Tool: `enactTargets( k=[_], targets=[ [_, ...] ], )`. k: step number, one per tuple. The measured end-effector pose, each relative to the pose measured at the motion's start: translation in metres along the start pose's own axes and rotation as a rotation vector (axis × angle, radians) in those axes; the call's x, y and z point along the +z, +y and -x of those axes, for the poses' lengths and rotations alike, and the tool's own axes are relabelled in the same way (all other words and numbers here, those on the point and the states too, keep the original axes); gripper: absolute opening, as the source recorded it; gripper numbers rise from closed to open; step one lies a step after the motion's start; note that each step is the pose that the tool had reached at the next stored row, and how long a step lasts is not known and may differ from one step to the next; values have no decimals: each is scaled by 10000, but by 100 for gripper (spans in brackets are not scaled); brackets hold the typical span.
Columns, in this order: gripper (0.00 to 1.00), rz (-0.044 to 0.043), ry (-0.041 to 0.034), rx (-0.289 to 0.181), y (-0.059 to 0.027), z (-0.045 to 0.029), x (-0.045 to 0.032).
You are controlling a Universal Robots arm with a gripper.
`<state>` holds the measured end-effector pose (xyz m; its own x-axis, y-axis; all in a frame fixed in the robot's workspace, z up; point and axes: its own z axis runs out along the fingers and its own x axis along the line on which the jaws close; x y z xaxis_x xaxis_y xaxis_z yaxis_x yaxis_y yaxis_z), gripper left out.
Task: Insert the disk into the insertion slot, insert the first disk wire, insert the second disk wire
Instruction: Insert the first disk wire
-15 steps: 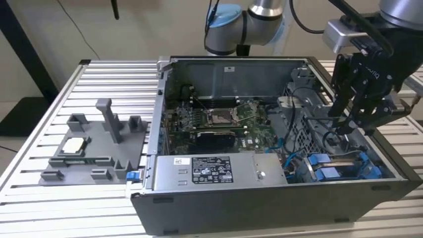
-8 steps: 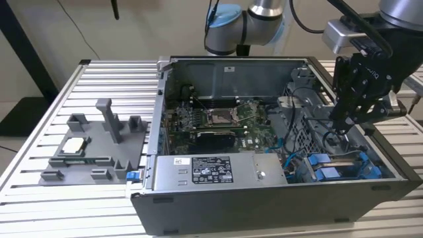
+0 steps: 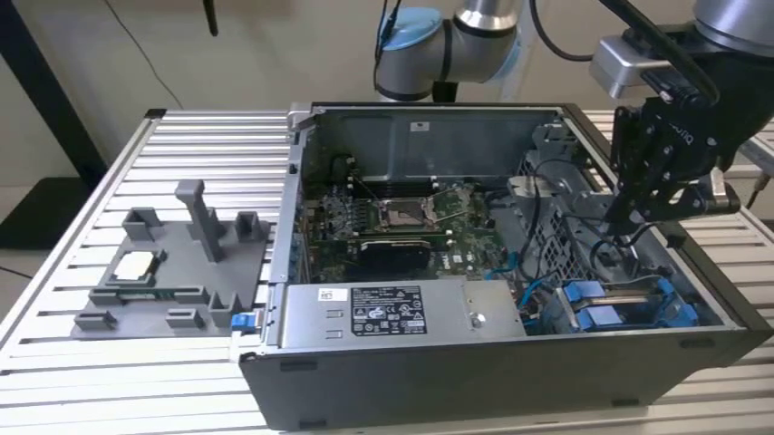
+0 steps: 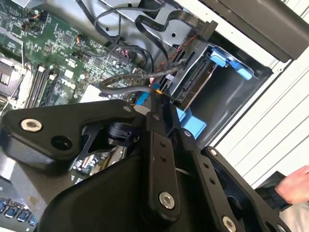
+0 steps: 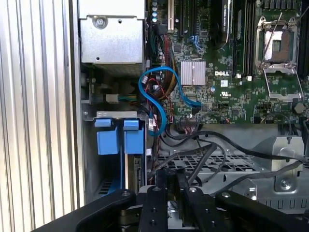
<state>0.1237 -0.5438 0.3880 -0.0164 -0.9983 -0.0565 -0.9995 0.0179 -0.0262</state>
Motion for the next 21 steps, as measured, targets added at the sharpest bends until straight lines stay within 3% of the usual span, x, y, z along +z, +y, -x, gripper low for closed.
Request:
enactTargets(
  k=[7, 12, 15, 21],
  targets=[
    [19, 10, 199, -5, -6, -1, 11],
    [19, 77, 326, -6, -21, -11, 25],
    [19, 126, 360, -4, -32, -24, 37],
    [19, 151, 361, -3, -56, -52, 75]
  ],
)
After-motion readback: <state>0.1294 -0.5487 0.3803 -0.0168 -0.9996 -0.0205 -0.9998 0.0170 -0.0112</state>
